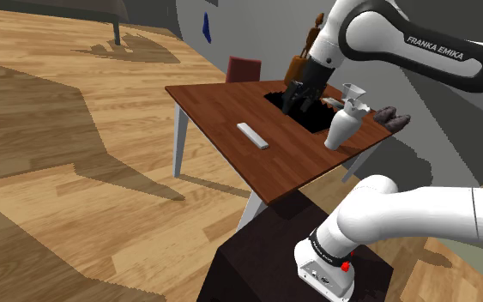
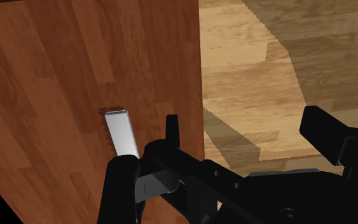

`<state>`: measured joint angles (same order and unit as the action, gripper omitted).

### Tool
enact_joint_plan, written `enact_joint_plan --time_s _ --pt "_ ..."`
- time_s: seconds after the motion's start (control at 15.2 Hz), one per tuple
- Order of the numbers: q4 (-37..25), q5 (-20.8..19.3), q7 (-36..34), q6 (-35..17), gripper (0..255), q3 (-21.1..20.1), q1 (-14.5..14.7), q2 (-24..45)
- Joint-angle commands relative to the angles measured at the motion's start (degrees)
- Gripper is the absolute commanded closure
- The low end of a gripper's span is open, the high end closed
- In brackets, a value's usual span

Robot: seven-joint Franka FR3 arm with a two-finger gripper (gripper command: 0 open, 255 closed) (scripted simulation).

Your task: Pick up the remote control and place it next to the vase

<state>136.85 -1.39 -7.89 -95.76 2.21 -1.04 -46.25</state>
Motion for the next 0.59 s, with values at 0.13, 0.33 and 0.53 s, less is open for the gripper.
enact_joint_plan --time_s 0.13,0.33,0.53 --pt "0.74 -0.81 1.47 -3.17 0 1.40 -0.37 2.76" --pt "1.28 -1.86 3.63 -7.89 0 3.49 -0.85 7.41" --pt "1.13 -2.60 5.81 -12.49 0 5.52 -1.28 12.62"
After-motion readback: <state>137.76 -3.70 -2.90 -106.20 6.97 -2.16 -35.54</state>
